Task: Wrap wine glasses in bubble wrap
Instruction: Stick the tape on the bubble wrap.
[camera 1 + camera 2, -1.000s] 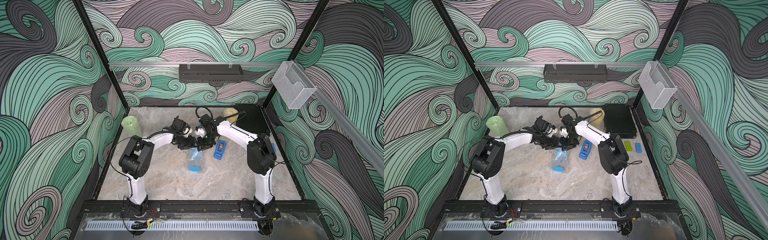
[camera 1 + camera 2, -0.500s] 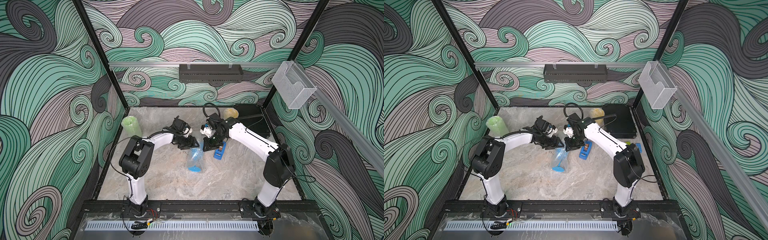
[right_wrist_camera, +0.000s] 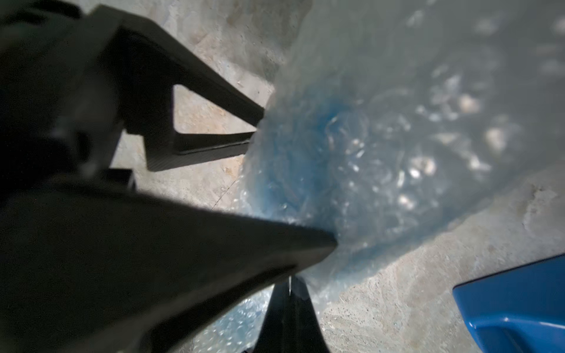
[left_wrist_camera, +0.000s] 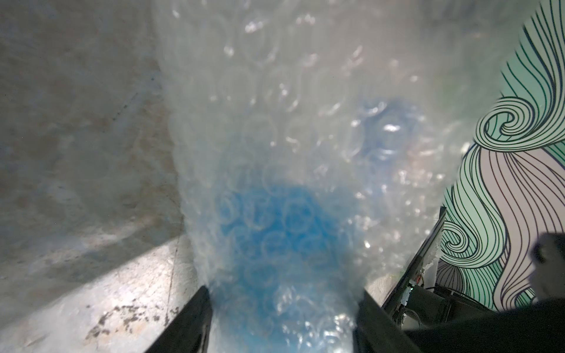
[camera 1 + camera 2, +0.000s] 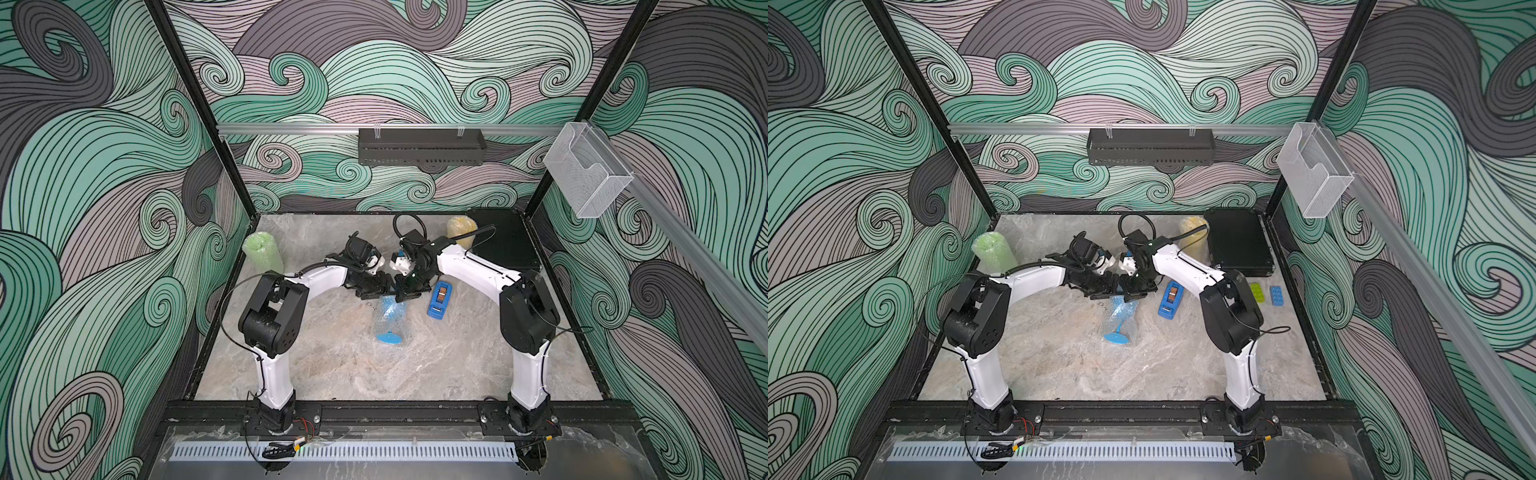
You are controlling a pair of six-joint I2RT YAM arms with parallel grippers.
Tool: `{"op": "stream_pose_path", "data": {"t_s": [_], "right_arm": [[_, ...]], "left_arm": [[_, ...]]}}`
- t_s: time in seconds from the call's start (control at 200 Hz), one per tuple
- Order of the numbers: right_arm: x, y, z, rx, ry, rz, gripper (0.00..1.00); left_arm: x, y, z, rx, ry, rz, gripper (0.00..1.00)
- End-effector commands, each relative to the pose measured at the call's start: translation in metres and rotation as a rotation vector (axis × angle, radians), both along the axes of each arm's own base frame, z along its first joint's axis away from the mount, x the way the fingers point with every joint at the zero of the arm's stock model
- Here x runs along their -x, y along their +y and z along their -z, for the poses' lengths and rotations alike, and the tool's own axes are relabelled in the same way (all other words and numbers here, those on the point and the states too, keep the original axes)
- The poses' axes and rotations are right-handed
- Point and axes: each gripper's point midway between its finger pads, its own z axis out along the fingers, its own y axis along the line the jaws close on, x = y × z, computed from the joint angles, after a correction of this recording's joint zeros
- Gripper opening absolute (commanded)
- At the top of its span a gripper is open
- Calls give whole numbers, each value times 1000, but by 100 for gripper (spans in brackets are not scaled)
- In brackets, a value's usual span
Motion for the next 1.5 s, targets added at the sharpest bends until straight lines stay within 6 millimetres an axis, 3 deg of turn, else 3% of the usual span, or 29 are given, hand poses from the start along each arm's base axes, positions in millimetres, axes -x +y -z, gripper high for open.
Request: {"op": "stream_pose_path", "data": {"t_s": [0.0, 0.275, 0.435, 0.746, 1.011, 1.321, 1.496], "right_arm": [[-7, 3, 2, 3, -27, -6, 2], [9, -7, -24, -38, -53, -1, 4], [15, -15, -13, -19, -27, 7, 4], [8, -13, 25, -5, 20, 31, 2], [12, -21, 36, 6, 38, 40, 3], [16, -24, -8, -59, -18, 48, 4], [4, -14, -18, -83, -34, 55, 3]], "left_arm": [[17, 7, 23, -85, 73, 14, 66], [18, 6, 26, -79, 78, 11, 66], [16, 8, 24, -88, 72, 14, 66], [17, 6, 30, -87, 85, 15, 66], [17, 7, 28, -92, 80, 18, 66], [17, 8, 28, -94, 79, 14, 66], [16, 6, 27, -92, 77, 18, 66]]}}
